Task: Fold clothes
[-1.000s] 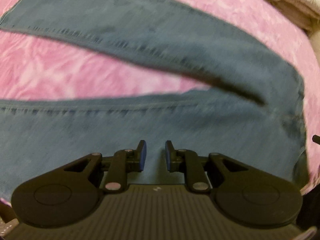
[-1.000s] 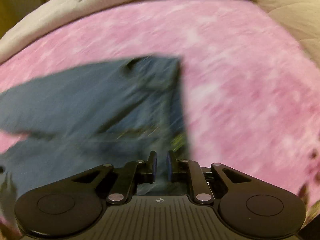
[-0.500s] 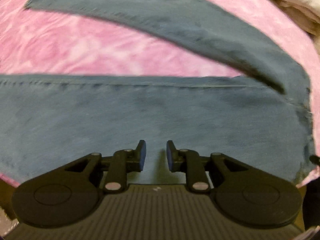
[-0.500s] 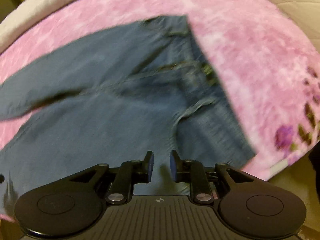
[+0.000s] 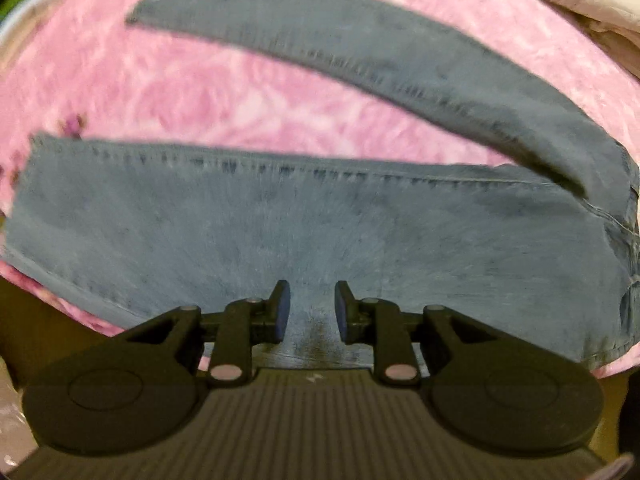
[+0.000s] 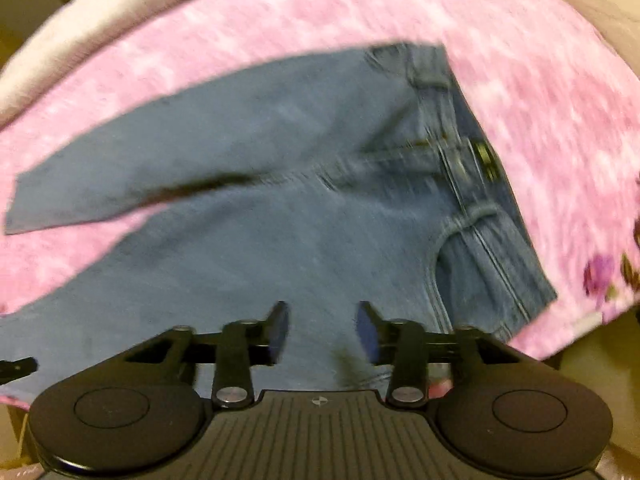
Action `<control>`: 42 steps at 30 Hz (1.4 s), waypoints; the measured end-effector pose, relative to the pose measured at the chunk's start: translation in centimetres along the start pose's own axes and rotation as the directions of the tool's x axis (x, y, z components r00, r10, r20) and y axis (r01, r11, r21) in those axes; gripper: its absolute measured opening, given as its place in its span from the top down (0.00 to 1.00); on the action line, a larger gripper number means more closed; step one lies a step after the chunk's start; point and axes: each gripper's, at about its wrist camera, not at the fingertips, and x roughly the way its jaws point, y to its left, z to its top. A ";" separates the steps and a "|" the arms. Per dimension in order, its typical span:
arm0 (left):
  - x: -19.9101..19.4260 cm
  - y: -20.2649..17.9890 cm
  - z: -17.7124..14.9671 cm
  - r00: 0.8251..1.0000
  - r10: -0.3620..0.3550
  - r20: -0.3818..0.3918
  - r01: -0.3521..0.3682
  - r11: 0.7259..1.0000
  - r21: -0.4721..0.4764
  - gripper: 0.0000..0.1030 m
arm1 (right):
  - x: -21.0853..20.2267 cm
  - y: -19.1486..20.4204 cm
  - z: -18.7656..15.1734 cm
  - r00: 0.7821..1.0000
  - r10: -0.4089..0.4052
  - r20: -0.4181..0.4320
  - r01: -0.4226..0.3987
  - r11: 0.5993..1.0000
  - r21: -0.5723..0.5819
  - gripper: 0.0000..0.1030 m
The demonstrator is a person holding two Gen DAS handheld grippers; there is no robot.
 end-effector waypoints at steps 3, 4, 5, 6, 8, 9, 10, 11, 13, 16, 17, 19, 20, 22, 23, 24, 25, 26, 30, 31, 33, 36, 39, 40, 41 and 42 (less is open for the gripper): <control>-2.1 -1.5 -1.5 0.999 0.020 0.036 -0.021 1.000 0.013 0.81 | -2.2 0.5 -0.9 1.000 0.028 0.008 -0.028 0.999 -0.035 0.44; -2.9 -2.0 -2.2 0.999 0.020 0.044 -0.021 1.000 0.014 0.81 | -2.9 0.4 -1.6 1.000 0.029 0.005 -0.029 0.998 -0.047 0.43; -3.7 -2.5 -3.1 0.999 0.015 0.051 -0.015 1.000 0.015 0.81 | -3.7 0.4 -2.4 0.999 0.031 0.004 -0.031 0.998 -0.056 0.43; -4.5 -2.9 -4.0 0.998 0.007 0.059 -0.008 1.000 0.016 0.81 | -4.5 0.2 -3.4 0.999 0.037 0.004 -0.037 0.997 -0.061 0.43; -6.2 -3.7 -5.9 0.997 -0.004 0.082 0.002 1.000 0.024 0.79 | -5.7 -0.5 -5.4 0.999 0.051 0.003 -0.051 0.996 -0.067 0.43; -7.0 -4.0 -6.9 0.995 -0.010 0.095 0.007 1.000 0.028 0.79 | -6.4 -0.9 -6.3 0.999 0.054 0.004 -0.054 0.996 -0.068 0.43; -8.0 -4.3 -8.0 0.995 -0.006 0.103 0.003 1.000 0.028 0.79 | -7.3 -1.3 -7.4 0.999 0.053 0.008 -0.053 0.996 -0.065 0.43; -9.0 -4.5 -8.9 0.994 -0.002 0.113 -0.001 1.000 0.027 0.79 | -8.1 -1.8 -8.3 0.998 0.055 0.012 -0.054 0.997 -0.060 0.43; -11.0 -4.9 -10.7 0.991 0.002 0.136 -0.006 1.000 0.027 0.79 | -9.7 -2.7 -9.9 0.998 0.061 0.024 -0.060 0.997 -0.042 0.43; -14.1 -5.3 -13.2 0.984 -0.008 0.180 0.006 1.000 0.011 0.77 | -11.8 -3.7 -11.7 0.997 0.065 0.042 -0.064 0.998 -0.027 0.43; -15.1 -5.4 -13.9 0.982 -0.013 0.191 0.013 1.000 0.004 0.77 | -12.5 -3.9 -12.1 0.997 0.062 0.048 -0.061 0.998 -0.031 0.43; -17.1 -5.6 -15.2 0.977 -0.023 0.213 0.025 1.000 -0.010 0.77 | -13.8 -3.7 -12.8 0.997 0.053 0.060 -0.050 0.997 -0.053 0.43; -18.0 -5.7 -15.8 0.974 -0.023 0.225 0.027 1.000 -0.013 0.76 | -14.4 -3.5 -13.1 0.996 0.054 0.068 -0.050 0.997 -0.066 0.43; -19.7 -6.0 -16.8 0.968 -0.019 0.250 0.024 1.000 -0.015 0.75 | -15.4 -3.0 -13.6 0.994 0.070 0.085 -0.062 0.994 -0.093 0.43; -20.5 -6.2 -17.3 0.965 -0.020 0.260 0.024 1.000 -0.013 0.75 | -15.9 -2.8 -13.9 0.993 0.077 0.091 -0.067 0.992 -0.105 0.43; -21.1 -6.4 -17.5 0.964 -0.020 0.266 0.023 1.000 -0.007 0.74 | -16.1 -2.6 -14.2 0.992 0.082 0.093 -0.071 0.991 -0.115 0.43; -21.6 -6.5 -17.7 0.962 -0.019 0.271 0.020 1.000 -0.001 0.74 | -16.4 -2.4 -14.5 0.992 0.087 0.094 -0.075 0.990 -0.122 0.43; -22.2 -6.7 -17.9 0.961 -0.018 0.276 0.018 1.000 0.005 0.74 | -16.6 -2.2 -14.8 0.991 0.093 0.093 -0.081 0.989 -0.128 0.43; -23.6 -7.4 -18.1 0.952 -0.010 0.305 -0.001 0.999 0.033 0.73 | -17.5 -2.2 -15.3 0.990 0.106 0.094 -0.093 0.987 -0.130 0.43; -23.9 -7.6 -18.0 0.951 -0.011 0.310 -0.001 0.999 0.039 0.73 | -17.7 -2.4 -15.3 0.990 0.102 0.098 -0.090 0.989 -0.119 0.43; -24.3 -7.9 -17.7 0.947 -0.015 0.321 -0.002 0.999 0.053 0.72 | -17.9 -2.8 -14.9 0.990 0.096 0.104 -0.085 0.991 -0.103 0.43; -24.8 -8.2 -17.4 0.941 -0.008 0.337 -0.016 0.998 0.067 0.71 | -18.2 -2.8 -14.3 0.990 0.085 0.114 -0.073 0.992 -0.107 0.43; -25.1 -8.2 -17.4 0.939 0.004 0.344 -0.029 0.997 0.067 0.69 | -18.3 -2.5 -14.1 0.990 0.080 0.120 -0.065 0.990 -0.129 0.43; -25.1 -8.1 -17.5 0.939 0.007 0.343 -0.032 0.997 0.066 0.69 | -18.4 -2.4 -14.0 0.990 0.079 0.121 -0.063 0.989 -0.135 0.43; -25.1 -8.1 -17.5 0.939 0.010 0.343 -0.034 0.997 0.064 0.69 | -18.4 -2.3 -14.0 0.990 0.078 0.120 -0.061 0.989 -0.138 0.43; -25.2 -8.1 -17.7 0.940 0.013 0.342 -0.037 0.997 0.063 0.69 | -18.3 -2.2 -14.1 0.990 0.078 0.118 -0.061 0.988 -0.141 0.43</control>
